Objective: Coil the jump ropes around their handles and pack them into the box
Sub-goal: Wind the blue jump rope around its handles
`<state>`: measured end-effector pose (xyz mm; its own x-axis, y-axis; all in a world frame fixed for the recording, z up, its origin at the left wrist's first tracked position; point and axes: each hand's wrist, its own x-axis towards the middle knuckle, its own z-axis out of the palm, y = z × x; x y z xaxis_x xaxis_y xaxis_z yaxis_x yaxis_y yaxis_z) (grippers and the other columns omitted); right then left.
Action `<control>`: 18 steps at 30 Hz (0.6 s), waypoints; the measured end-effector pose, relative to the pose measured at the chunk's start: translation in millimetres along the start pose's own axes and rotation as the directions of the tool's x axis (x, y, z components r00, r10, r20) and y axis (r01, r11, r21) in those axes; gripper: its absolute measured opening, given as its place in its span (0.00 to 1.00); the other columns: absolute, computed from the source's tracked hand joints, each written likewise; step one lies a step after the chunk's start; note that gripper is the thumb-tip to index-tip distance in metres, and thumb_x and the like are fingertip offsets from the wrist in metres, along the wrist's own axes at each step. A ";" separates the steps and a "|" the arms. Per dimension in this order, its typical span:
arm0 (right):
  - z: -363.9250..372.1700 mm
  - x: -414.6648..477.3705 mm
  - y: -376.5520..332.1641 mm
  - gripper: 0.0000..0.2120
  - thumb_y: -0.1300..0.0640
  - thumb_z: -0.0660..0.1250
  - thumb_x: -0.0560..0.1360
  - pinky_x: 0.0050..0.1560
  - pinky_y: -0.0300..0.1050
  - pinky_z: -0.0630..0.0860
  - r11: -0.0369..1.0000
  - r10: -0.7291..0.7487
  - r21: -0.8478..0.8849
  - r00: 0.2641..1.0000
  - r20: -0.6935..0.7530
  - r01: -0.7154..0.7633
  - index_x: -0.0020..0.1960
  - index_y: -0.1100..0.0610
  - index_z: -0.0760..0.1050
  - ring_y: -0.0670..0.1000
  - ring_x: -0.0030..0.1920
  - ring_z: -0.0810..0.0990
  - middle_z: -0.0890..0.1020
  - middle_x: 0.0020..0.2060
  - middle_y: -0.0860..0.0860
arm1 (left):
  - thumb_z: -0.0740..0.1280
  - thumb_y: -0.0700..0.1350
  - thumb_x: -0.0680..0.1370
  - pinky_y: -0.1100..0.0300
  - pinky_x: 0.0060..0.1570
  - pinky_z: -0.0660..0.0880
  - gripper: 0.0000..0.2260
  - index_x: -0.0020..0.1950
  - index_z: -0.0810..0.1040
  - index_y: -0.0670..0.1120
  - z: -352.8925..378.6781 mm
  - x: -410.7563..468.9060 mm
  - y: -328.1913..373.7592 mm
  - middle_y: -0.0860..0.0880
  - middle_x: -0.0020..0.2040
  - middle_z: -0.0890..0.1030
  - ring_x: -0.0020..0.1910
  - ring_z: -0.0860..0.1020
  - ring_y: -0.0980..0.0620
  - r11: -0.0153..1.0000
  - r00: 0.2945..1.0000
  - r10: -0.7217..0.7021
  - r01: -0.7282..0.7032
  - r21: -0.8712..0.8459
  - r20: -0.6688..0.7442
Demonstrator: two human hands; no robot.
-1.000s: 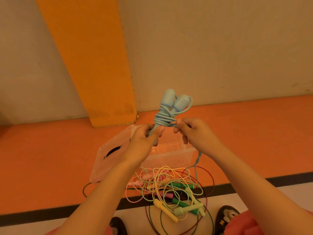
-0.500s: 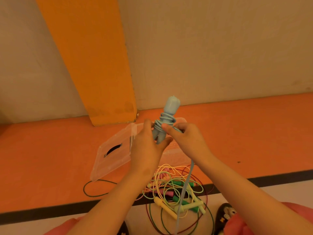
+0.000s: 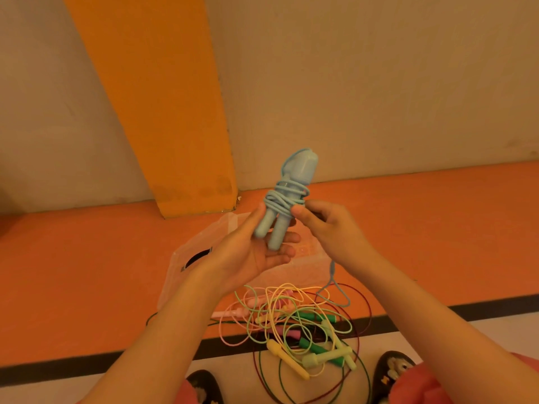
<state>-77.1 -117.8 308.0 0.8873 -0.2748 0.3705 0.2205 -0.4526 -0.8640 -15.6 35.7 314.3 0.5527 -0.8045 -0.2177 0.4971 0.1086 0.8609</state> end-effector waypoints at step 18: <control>-6.4 2.7 8.2 0.11 0.53 0.66 0.76 0.30 0.33 0.62 0.969 0.232 -0.095 0.972 0.034 -0.228 0.35 0.49 0.78 0.38 0.22 0.69 0.74 0.24 0.41 | 0.72 0.44 0.74 0.61 0.37 0.76 0.14 0.54 0.74 0.39 -1.3 18.5 -19.6 0.43 0.44 0.82 0.35 0.79 0.55 0.876 0.809 0.421 -0.244 0.417 -0.411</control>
<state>-75.4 -127.7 304.1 0.9277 -0.3429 0.1480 -0.0268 -0.4565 -0.8893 -14.2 19.5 292.8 0.9309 -0.3653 -0.0029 0.0219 0.0479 0.9986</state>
